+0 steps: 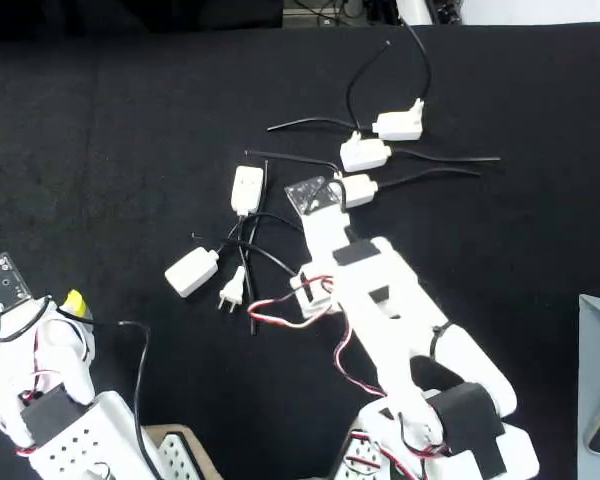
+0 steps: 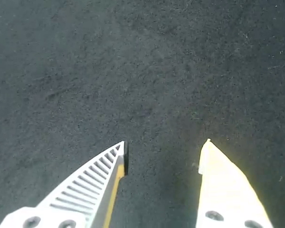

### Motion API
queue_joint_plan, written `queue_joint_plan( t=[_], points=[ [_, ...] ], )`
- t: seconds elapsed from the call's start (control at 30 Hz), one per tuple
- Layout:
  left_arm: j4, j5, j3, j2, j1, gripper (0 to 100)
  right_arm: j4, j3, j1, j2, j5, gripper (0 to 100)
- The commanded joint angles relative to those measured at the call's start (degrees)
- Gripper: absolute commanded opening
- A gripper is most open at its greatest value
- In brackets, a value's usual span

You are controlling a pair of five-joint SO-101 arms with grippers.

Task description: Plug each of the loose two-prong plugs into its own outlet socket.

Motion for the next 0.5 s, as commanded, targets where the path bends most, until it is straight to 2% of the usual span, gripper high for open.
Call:
queue_joint_plan(
  t=[0.0,0.1,0.27,0.47],
  points=[
    [-1.23,-0.79,-0.40,-0.35,0.75,26,3.25,-5.67,0.18,0.66,-0.44,11.0],
    [-1.23,-0.79,-0.40,-0.35,0.75,26,6.07,-7.08,-0.70,0.66,-0.18,11.7],
    [-1.14,-0.79,-0.40,-0.35,0.75,26,6.68,-7.08,-2.90,0.66,-0.18,21.6],
    [-1.05,-0.79,-0.40,-0.35,0.75,26,6.51,-8.75,-2.64,0.66,0.00,20.0]
  ],
)
